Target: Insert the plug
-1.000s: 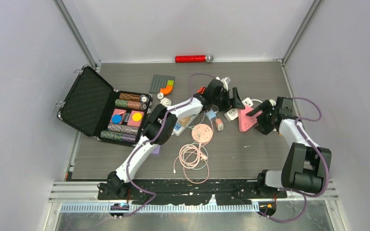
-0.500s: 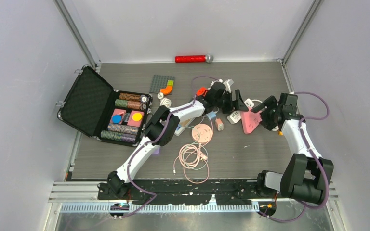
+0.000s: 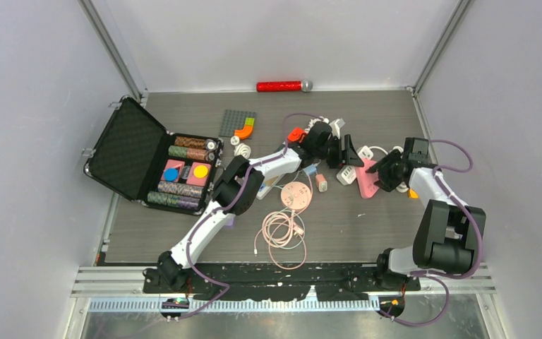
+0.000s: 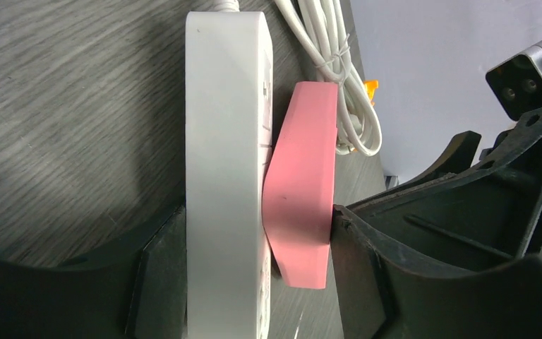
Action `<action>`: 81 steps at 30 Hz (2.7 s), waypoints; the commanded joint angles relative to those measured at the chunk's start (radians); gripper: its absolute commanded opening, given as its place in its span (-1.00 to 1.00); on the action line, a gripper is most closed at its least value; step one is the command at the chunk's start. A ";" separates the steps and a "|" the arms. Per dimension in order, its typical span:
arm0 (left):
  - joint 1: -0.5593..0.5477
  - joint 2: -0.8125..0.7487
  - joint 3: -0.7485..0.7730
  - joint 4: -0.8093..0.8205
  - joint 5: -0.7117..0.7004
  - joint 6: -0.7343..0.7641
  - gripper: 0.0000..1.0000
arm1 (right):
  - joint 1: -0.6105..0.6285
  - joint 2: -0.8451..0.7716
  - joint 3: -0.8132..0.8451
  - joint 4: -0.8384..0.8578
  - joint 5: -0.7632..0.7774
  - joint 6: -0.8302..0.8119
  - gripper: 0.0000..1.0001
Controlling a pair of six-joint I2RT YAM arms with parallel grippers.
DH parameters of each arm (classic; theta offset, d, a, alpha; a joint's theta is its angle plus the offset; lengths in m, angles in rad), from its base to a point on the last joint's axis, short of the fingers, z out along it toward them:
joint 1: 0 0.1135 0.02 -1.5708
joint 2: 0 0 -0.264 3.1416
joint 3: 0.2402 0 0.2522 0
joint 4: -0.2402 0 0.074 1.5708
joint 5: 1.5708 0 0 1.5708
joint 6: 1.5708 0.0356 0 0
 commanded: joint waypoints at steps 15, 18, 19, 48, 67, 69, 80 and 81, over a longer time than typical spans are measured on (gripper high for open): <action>-0.007 -0.011 0.000 0.011 0.009 0.010 -0.08 | 0.003 0.016 0.064 0.007 -0.002 -0.001 0.13; -0.005 -0.048 -0.023 0.015 -0.010 0.026 0.36 | 0.003 -0.019 0.083 -0.014 0.016 -0.011 0.20; -0.004 -0.067 -0.036 0.023 -0.016 0.032 0.44 | 0.003 -0.034 0.092 -0.023 0.019 -0.014 0.23; 0.085 -0.967 -0.778 -0.223 -0.540 0.512 0.99 | 0.449 0.342 0.580 -0.030 0.305 -0.359 0.45; 0.162 -1.388 -1.215 -0.180 -0.669 0.528 0.97 | 0.650 0.298 0.417 -0.142 0.267 -0.433 0.28; 0.163 -1.399 -1.221 -0.188 -0.662 0.532 0.95 | 0.655 0.300 0.412 -0.148 0.254 -0.436 0.24; 0.163 -1.436 -1.286 -0.209 -0.640 0.489 0.92 | 0.668 0.308 0.347 -0.161 0.187 -0.460 0.20; 0.163 -1.436 -1.288 -0.213 -0.635 0.483 0.92 | 0.668 0.307 0.343 -0.162 0.181 -0.462 0.19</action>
